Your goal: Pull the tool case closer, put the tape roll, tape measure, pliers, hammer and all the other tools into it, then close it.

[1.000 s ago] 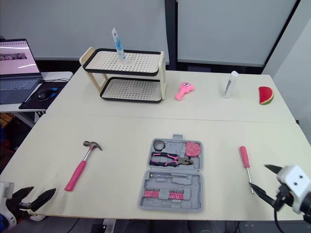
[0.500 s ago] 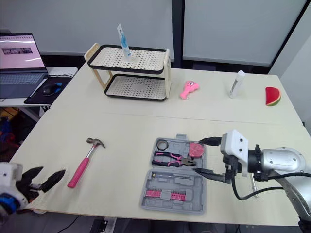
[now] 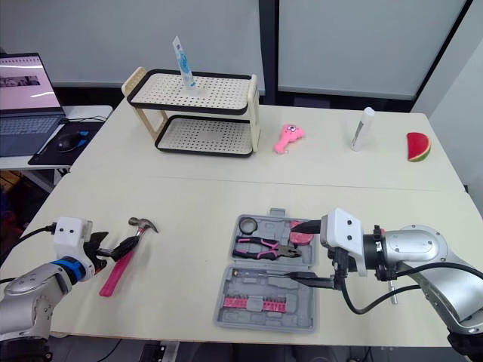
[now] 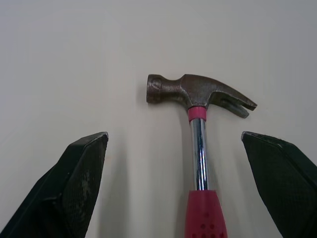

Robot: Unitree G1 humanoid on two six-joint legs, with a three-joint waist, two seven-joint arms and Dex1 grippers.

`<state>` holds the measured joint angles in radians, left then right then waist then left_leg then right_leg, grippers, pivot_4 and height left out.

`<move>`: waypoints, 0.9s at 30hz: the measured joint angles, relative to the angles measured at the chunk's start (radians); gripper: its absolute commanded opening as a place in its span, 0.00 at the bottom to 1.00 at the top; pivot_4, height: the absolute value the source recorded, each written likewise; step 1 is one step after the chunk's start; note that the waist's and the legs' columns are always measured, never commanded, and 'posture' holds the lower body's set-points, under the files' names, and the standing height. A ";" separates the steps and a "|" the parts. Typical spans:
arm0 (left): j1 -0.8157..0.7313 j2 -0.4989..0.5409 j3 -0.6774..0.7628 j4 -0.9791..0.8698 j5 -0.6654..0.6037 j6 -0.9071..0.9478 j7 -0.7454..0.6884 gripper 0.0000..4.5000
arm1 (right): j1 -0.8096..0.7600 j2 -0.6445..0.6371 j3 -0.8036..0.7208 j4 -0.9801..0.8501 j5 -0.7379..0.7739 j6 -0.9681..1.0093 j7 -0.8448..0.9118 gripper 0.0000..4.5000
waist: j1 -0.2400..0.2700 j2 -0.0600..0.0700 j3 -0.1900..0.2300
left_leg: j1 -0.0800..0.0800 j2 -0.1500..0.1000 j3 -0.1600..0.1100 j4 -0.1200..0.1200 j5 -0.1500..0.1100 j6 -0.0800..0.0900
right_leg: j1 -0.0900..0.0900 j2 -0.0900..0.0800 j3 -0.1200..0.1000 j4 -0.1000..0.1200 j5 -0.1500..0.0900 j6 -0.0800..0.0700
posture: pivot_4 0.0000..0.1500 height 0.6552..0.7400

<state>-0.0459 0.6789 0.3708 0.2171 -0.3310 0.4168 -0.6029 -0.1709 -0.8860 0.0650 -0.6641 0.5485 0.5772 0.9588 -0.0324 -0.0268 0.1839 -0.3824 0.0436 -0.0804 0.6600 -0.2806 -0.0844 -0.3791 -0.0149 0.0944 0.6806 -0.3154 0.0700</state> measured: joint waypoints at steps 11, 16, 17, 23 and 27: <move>-0.081 -0.009 -0.091 0.083 0.038 0.013 -0.001 0.80 | -0.019 0.025 0.015 -0.002 -0.017 0.001 -0.006 1.00 | 0.001 0.000 0.000 | 0.000 0.000 0.000 0.001 0.000 0.000 | 0.000 0.000 0.000 0.001 0.000 0.000 | 1.00 0.94; -0.094 -0.011 -0.100 0.096 0.044 0.009 -0.010 0.47 | -0.028 0.032 0.015 -0.002 -0.018 0.000 -0.006 1.00 | 0.001 0.000 0.000 | 0.000 0.000 0.000 0.001 0.000 0.000 | 0.001 0.000 0.000 0.001 0.000 0.000 | 1.00 0.94; -0.099 -0.015 -0.102 0.098 0.046 0.009 -0.010 0.40 | -0.028 0.032 0.015 -0.002 -0.018 0.000 -0.006 1.00 | 0.001 0.000 0.000 | 0.000 0.000 0.000 0.001 0.000 0.000 | 0.001 0.000 0.000 0.001 0.000 0.000 | 1.00 0.94; -0.126 -0.021 -0.116 0.108 0.063 0.019 0.000 0.02 | -0.035 0.033 0.015 -0.002 -0.018 0.003 -0.006 1.00 | 0.004 0.000 0.000 | 0.001 0.000 -0.001 0.001 0.000 0.000 | 0.002 0.000 -0.001 0.001 0.000 0.000 | 1.00 0.94; -0.131 -0.028 -0.116 0.108 0.063 0.028 0.004 0.01 | -0.035 0.033 0.014 -0.009 -0.017 0.011 -0.014 1.00 | 0.004 0.002 -0.001 | 0.001 0.000 -0.001 0.001 0.000 0.000 | 0.002 0.000 -0.001 0.001 0.000 0.000 | 1.00 0.94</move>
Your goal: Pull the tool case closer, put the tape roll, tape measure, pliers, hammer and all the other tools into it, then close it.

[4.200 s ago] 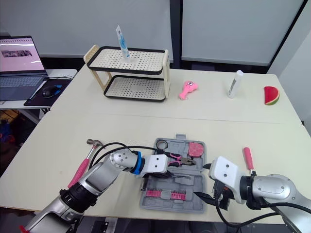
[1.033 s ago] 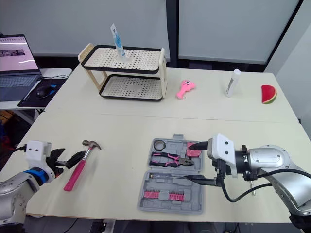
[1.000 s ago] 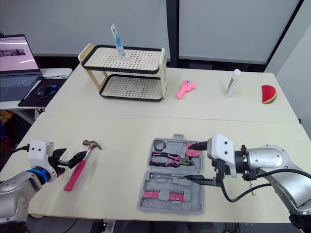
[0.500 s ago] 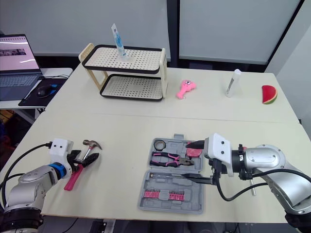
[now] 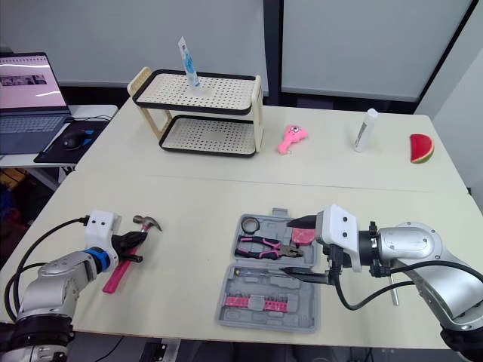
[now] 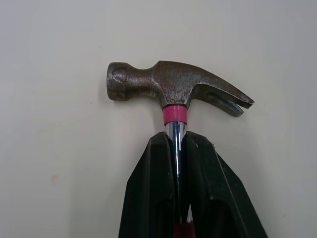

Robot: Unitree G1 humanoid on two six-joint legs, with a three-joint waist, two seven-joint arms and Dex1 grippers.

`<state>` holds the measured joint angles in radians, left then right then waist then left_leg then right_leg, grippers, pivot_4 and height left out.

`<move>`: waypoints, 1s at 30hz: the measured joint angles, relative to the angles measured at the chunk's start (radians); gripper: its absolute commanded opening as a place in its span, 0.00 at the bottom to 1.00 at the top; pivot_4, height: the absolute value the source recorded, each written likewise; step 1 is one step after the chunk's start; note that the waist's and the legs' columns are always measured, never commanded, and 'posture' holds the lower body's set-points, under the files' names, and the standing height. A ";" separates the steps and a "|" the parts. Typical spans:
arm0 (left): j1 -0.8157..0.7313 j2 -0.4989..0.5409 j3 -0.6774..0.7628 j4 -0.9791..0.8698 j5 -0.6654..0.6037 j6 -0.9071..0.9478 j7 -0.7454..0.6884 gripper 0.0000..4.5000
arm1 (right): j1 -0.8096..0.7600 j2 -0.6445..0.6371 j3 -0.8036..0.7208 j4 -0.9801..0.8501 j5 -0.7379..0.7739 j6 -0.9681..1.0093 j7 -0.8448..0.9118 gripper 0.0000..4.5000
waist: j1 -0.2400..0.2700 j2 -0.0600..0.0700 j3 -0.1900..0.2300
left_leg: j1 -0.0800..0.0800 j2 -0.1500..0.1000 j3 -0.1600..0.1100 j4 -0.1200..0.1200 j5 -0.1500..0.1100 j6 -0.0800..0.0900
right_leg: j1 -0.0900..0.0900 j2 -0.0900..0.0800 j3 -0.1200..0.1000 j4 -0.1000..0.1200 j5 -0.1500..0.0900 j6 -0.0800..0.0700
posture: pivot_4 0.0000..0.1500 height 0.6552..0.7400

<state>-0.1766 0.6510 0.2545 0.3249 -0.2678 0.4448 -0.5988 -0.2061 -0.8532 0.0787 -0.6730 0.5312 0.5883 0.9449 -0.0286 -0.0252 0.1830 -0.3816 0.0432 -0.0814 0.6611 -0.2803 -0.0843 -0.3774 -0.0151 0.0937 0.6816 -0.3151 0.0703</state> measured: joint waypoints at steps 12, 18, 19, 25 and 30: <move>0.165 0.031 0.008 -0.284 -0.047 0.017 -0.114 0.01 | 0.078 -0.004 -0.085 -0.047 0.003 0.026 -0.047 1.00 | 0.000 0.000 0.000 | -0.002 0.001 0.000 0.000 0.000 0.000 | -0.001 0.000 0.000 0.000 0.000 0.000 | 1.00 0.94; 0.230 0.084 -0.023 -0.500 -0.092 0.005 -0.254 0.01 | 0.199 -0.016 -0.171 -0.075 -0.026 -0.032 -0.052 1.00 | 0.001 0.000 0.000 | 0.000 0.001 0.000 0.001 0.000 0.000 | 0.001 0.001 0.000 0.000 0.000 0.000 | 1.00 0.94; 0.235 0.091 -0.029 -0.514 -0.094 0.004 -0.269 0.01 | 0.205 -0.019 -0.180 -0.075 -0.028 -0.034 -0.052 1.00 | 0.000 0.000 0.000 | 0.001 0.001 0.001 0.001 0.000 0.000 | 0.001 0.001 0.001 0.000 0.000 0.000 | 1.00 0.94; 0.186 0.146 -0.201 -0.609 -0.099 -0.047 -0.442 0.01 | 0.343 -0.052 -0.293 -0.103 -0.021 -0.036 -0.027 1.00 | 0.002 0.000 0.000 | 0.001 0.001 0.001 0.001 0.000 0.000 | 0.003 0.001 0.001 0.000 0.000 0.000 | 1.00 0.94; 0.078 0.156 -0.341 -0.639 -0.048 -0.076 -0.511 0.01 | 0.467 -0.077 -0.396 -0.132 -0.001 -0.032 0.002 1.00 | 0.001 0.000 0.000 | 0.002 0.001 0.001 0.001 0.000 0.000 | 0.003 0.002 0.001 0.000 0.000 0.000 | 1.00 0.94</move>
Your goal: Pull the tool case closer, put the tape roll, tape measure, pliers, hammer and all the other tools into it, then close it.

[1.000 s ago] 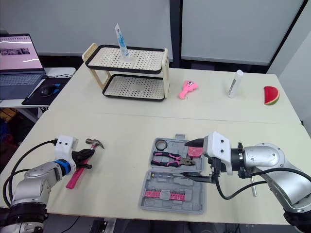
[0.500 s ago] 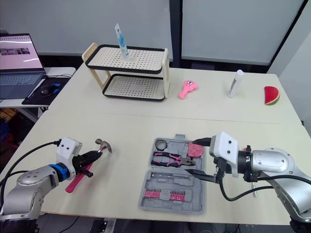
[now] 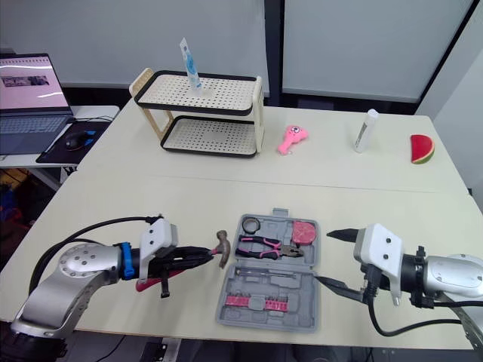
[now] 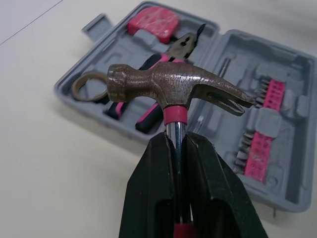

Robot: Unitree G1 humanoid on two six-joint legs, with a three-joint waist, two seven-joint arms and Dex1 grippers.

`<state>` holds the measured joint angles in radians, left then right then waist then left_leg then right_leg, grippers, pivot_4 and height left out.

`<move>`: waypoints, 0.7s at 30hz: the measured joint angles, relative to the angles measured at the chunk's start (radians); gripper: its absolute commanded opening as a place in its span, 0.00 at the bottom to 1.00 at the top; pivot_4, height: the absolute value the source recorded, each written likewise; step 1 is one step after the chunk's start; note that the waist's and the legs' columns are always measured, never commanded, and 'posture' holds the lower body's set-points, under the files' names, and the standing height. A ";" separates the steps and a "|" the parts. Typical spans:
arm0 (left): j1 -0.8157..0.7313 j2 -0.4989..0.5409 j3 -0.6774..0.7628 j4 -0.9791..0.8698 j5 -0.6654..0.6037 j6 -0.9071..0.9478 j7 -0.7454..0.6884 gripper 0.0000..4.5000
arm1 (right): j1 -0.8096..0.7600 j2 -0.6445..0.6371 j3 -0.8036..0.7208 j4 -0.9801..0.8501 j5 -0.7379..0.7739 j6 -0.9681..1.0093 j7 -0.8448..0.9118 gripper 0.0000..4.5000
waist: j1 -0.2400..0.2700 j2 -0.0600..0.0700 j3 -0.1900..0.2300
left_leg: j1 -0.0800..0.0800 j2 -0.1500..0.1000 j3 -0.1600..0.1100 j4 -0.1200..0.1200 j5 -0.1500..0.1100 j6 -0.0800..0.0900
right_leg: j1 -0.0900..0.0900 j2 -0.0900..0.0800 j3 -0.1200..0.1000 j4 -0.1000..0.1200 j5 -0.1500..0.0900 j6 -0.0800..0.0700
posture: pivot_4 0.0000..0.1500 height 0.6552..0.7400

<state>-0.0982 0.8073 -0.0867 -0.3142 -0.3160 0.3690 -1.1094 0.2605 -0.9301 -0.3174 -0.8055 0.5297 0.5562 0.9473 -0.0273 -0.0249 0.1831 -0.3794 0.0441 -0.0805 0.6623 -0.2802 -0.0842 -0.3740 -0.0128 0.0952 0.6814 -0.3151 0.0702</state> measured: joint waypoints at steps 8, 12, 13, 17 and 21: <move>-0.126 -0.069 -0.241 -0.018 0.107 0.014 -0.018 0.01 | 0.154 -0.016 -0.103 -0.024 0.000 0.005 0.045 1.00 | -0.002 0.000 0.000 | 0.000 0.000 0.000 0.001 0.000 0.000 | 0.001 0.001 0.001 0.000 0.000 0.001 | 1.00 0.94; -0.242 -0.162 -0.372 -0.020 0.164 0.091 -0.009 0.01 | 0.174 -0.023 -0.131 -0.033 0.001 0.016 0.056 1.00 | -0.001 0.000 0.000 | 0.000 0.000 0.000 0.002 0.000 0.000 | 0.002 0.001 0.001 0.000 0.001 0.001 | 1.00 0.94; -0.269 -0.183 -0.403 -0.018 0.181 0.111 -0.005 0.01 | 0.179 -0.027 -0.132 -0.033 0.000 0.018 0.056 1.00 | -0.001 0.000 0.000 | 0.000 0.000 0.000 0.002 0.000 0.000 | 0.002 0.001 0.001 0.000 0.001 0.001 | 1.00 0.94; -0.345 -0.254 -0.499 -0.002 0.227 0.192 0.010 0.01 | 0.188 -0.035 -0.132 -0.032 -0.003 0.019 0.060 1.00 | -0.004 0.000 0.000 | 0.000 0.000 0.000 0.002 0.000 0.000 | 0.002 0.002 0.002 0.000 0.001 0.001 | 1.00 0.94; -0.400 -0.309 -0.583 0.028 0.269 0.259 0.028 0.01 | 0.194 -0.043 -0.132 -0.031 -0.014 0.020 0.071 1.00 | -0.003 0.001 -0.001 | 0.000 0.000 0.000 0.002 0.000 0.000 | 0.002 0.002 0.002 0.000 0.001 0.001 | 1.00 0.94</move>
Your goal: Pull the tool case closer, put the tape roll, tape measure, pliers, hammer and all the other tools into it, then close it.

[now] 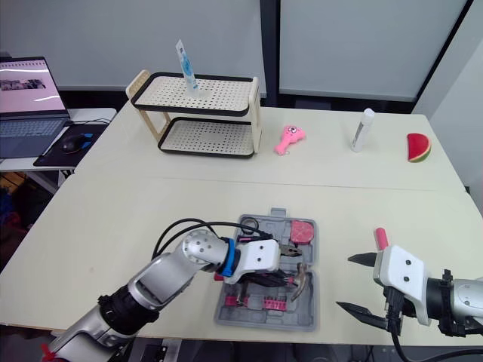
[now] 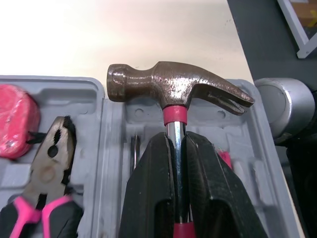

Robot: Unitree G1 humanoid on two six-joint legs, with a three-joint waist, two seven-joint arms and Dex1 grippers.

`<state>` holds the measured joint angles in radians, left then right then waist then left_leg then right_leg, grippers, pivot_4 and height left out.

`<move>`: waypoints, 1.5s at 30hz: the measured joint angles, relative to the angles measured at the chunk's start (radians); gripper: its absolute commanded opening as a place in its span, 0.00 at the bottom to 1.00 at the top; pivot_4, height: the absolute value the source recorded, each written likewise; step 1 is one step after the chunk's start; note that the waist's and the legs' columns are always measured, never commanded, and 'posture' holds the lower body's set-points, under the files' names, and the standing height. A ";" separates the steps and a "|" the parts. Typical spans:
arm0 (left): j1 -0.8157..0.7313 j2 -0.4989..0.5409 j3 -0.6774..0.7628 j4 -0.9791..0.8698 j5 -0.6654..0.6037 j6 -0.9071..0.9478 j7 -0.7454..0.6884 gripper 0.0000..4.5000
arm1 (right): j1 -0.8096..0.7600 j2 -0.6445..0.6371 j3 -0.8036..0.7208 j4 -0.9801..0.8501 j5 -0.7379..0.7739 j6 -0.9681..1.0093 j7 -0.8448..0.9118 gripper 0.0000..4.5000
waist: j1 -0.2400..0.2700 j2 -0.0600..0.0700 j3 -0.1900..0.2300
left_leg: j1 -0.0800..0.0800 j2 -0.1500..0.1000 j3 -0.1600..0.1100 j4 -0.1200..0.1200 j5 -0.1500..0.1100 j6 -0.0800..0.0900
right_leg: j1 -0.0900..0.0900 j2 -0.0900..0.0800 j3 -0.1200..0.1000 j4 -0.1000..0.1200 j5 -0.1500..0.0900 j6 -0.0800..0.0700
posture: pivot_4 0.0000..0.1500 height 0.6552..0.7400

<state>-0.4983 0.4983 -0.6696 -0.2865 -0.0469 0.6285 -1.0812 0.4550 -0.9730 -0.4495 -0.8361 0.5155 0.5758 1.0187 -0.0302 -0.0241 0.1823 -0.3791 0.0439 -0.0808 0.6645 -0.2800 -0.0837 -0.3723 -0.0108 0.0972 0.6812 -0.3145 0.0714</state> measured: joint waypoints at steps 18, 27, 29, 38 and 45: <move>-0.059 -0.058 -0.085 0.022 0.053 0.095 0.011 0.01 | 0.000 -0.001 0.000 -0.003 -0.018 0.021 0.004 1.00 | 0.002 0.000 0.000 | 0.000 0.000 0.000 0.000 0.000 0.000 | 0.000 0.000 0.000 0.000 0.000 0.000 | 1.00 0.94; -0.060 -0.062 -0.103 0.025 0.064 0.111 0.024 0.01 | 0.007 -0.001 0.000 -0.010 -0.022 0.023 0.004 1.00 | 0.002 0.000 0.000 | 0.000 0.000 0.000 0.000 0.000 0.000 | 0.000 0.000 0.000 0.000 0.000 0.000 | 1.00 0.94; -0.060 -0.061 -0.103 0.025 0.066 0.113 0.025 0.01 | 0.008 -0.001 0.000 -0.014 -0.022 0.023 0.004 1.00 | 0.002 0.000 0.000 | 0.000 0.000 0.000 0.000 0.000 0.000 | 0.000 0.000 0.000 0.000 0.000 0.000 | 1.00 0.94; -0.058 -0.066 -0.104 0.026 0.064 0.140 0.032 0.46 | 0.008 -0.001 0.001 -0.015 -0.022 0.024 0.002 1.00 | 0.002 0.000 0.000 | 0.000 0.000 0.000 0.000 0.000 0.000 | 0.000 0.000 0.000 0.000 0.000 0.000 | 1.00 0.94; -0.058 -0.082 -0.099 0.017 0.040 0.176 0.040 0.95 | 0.011 0.000 0.001 -0.023 -0.022 0.025 0.001 1.00 | 0.002 0.000 0.000 | 0.000 0.000 0.000 0.000 0.000 0.000 | 0.000 0.000 0.000 0.000 0.000 0.000 | 1.00 0.94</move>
<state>-0.5566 0.4162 -0.7688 -0.2698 -0.0069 0.8049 -1.0416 0.4662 -0.9733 -0.4487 -0.8596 0.4934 0.6004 1.0197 -0.0284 -0.0238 0.1822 -0.3795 0.0439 -0.0810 0.6645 -0.2800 -0.0837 -0.3722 -0.0108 0.0971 0.6808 -0.3145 0.0715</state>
